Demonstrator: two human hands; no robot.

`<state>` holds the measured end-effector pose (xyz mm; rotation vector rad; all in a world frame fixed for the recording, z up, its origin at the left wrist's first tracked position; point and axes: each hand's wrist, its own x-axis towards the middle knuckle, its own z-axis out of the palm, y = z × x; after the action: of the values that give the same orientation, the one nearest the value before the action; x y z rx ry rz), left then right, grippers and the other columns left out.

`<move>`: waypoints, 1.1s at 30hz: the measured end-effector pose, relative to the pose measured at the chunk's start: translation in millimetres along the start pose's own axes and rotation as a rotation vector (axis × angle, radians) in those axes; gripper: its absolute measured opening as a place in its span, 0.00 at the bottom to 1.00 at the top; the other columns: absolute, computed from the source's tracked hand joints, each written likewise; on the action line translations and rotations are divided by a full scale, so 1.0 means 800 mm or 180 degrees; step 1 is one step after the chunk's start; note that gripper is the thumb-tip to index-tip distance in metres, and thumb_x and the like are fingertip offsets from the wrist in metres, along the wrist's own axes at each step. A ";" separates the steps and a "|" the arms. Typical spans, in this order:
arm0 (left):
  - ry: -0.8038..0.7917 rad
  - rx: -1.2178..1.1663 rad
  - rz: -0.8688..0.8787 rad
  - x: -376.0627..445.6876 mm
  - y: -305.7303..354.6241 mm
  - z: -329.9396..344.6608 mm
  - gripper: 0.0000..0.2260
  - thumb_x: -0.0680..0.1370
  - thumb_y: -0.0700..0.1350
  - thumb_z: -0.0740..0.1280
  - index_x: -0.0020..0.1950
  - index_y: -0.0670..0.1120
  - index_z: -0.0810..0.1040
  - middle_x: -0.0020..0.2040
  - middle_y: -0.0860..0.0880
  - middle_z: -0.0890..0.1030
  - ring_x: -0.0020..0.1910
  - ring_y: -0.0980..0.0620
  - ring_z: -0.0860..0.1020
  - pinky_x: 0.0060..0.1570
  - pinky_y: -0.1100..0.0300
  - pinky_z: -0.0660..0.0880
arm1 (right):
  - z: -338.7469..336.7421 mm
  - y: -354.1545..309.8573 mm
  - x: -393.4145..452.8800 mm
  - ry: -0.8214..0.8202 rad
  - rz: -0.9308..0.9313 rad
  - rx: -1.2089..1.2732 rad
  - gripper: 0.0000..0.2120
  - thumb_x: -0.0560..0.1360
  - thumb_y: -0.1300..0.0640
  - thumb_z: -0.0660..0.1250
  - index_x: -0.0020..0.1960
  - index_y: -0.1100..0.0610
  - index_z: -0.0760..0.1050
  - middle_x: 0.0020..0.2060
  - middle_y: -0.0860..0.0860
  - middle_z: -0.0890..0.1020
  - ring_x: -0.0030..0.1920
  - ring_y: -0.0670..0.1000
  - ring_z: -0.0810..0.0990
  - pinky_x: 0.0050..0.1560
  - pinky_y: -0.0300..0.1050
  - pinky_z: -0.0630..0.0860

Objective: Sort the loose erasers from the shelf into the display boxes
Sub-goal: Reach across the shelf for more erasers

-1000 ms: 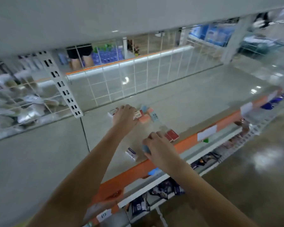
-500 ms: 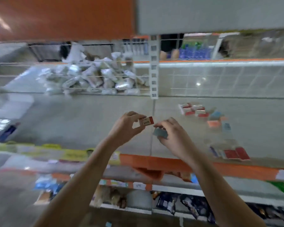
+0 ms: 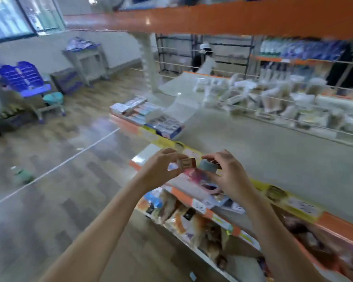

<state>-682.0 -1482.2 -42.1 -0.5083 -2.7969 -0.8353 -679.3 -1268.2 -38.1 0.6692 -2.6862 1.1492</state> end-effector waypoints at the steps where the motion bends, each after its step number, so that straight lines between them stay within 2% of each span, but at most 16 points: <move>1: 0.0018 -0.0027 -0.0045 -0.007 -0.021 -0.015 0.15 0.72 0.41 0.72 0.58 0.49 0.80 0.46 0.53 0.76 0.44 0.55 0.74 0.45 0.64 0.71 | 0.019 -0.014 0.013 -0.0023 -0.0043 0.0025 0.16 0.69 0.60 0.74 0.56 0.57 0.78 0.47 0.49 0.74 0.45 0.44 0.74 0.46 0.20 0.65; 5: 0.0097 -0.0092 -0.0169 -0.022 -0.091 -0.062 0.16 0.73 0.42 0.71 0.60 0.51 0.79 0.49 0.52 0.76 0.46 0.52 0.75 0.48 0.55 0.74 | 0.081 -0.054 0.066 -0.0095 -0.0125 -0.0039 0.15 0.70 0.58 0.72 0.57 0.56 0.78 0.50 0.52 0.78 0.46 0.46 0.74 0.44 0.24 0.65; 10: 0.0118 0.0038 -0.0110 -0.002 -0.172 -0.106 0.15 0.73 0.43 0.71 0.60 0.51 0.79 0.51 0.51 0.77 0.46 0.52 0.76 0.47 0.57 0.74 | 0.141 -0.077 0.144 -0.0095 -0.0113 -0.0128 0.14 0.72 0.58 0.71 0.57 0.57 0.78 0.51 0.52 0.78 0.48 0.50 0.78 0.50 0.38 0.72; 11: 0.0149 0.0102 -0.0071 0.007 -0.189 -0.115 0.15 0.73 0.43 0.72 0.60 0.50 0.79 0.51 0.50 0.78 0.46 0.52 0.76 0.47 0.58 0.74 | 0.152 -0.077 0.163 -0.0073 -0.0126 -0.0163 0.14 0.72 0.59 0.71 0.57 0.58 0.78 0.51 0.52 0.77 0.49 0.51 0.78 0.50 0.39 0.72; 14: 0.0176 0.0276 0.0041 0.042 -0.244 -0.139 0.16 0.72 0.43 0.73 0.59 0.49 0.80 0.51 0.48 0.80 0.45 0.52 0.77 0.45 0.61 0.73 | 0.180 -0.078 0.222 -0.0002 -0.0140 -0.0259 0.15 0.71 0.61 0.71 0.58 0.58 0.77 0.52 0.52 0.77 0.50 0.48 0.76 0.50 0.32 0.67; 18: 0.0077 0.0344 0.0252 0.107 -0.316 -0.174 0.15 0.70 0.43 0.73 0.56 0.45 0.81 0.47 0.47 0.80 0.43 0.58 0.73 0.45 0.76 0.64 | 0.209 -0.078 0.311 0.0174 -0.0105 -0.0235 0.15 0.71 0.62 0.71 0.57 0.59 0.78 0.51 0.53 0.77 0.49 0.45 0.74 0.48 0.28 0.63; 19: 0.0043 0.0328 0.0279 0.123 -0.330 -0.183 0.15 0.70 0.44 0.73 0.56 0.45 0.81 0.46 0.48 0.80 0.42 0.58 0.74 0.44 0.76 0.64 | 0.214 -0.077 0.332 0.0207 -0.0065 -0.0248 0.14 0.71 0.62 0.71 0.57 0.59 0.78 0.51 0.52 0.77 0.48 0.44 0.73 0.48 0.28 0.63; 24: -0.0081 0.0425 0.0421 0.196 -0.395 -0.209 0.15 0.72 0.45 0.72 0.58 0.48 0.80 0.51 0.49 0.80 0.47 0.51 0.79 0.46 0.64 0.72 | 0.241 -0.072 0.408 0.0109 0.0141 -0.0686 0.15 0.72 0.59 0.70 0.58 0.56 0.76 0.52 0.51 0.76 0.55 0.49 0.73 0.53 0.34 0.64; 29: -0.0258 0.0342 0.0624 0.241 -0.441 -0.215 0.16 0.71 0.45 0.73 0.59 0.49 0.80 0.52 0.49 0.81 0.49 0.50 0.79 0.47 0.61 0.73 | 0.262 -0.077 0.442 -0.0269 0.0336 -0.1274 0.17 0.74 0.53 0.67 0.62 0.52 0.74 0.57 0.48 0.75 0.60 0.47 0.69 0.58 0.34 0.61; 33: -0.0417 0.0219 0.0945 0.278 -0.470 -0.211 0.17 0.71 0.45 0.73 0.59 0.47 0.80 0.52 0.48 0.81 0.49 0.49 0.79 0.47 0.59 0.75 | 0.275 -0.084 0.450 -0.0441 0.0625 -0.1339 0.17 0.74 0.53 0.67 0.63 0.52 0.74 0.58 0.48 0.75 0.61 0.45 0.68 0.59 0.31 0.58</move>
<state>-1015.6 -1810.7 -30.8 -0.9686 -2.7540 -0.6617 -960.7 -1590.1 -40.0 0.4362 -3.0256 0.5494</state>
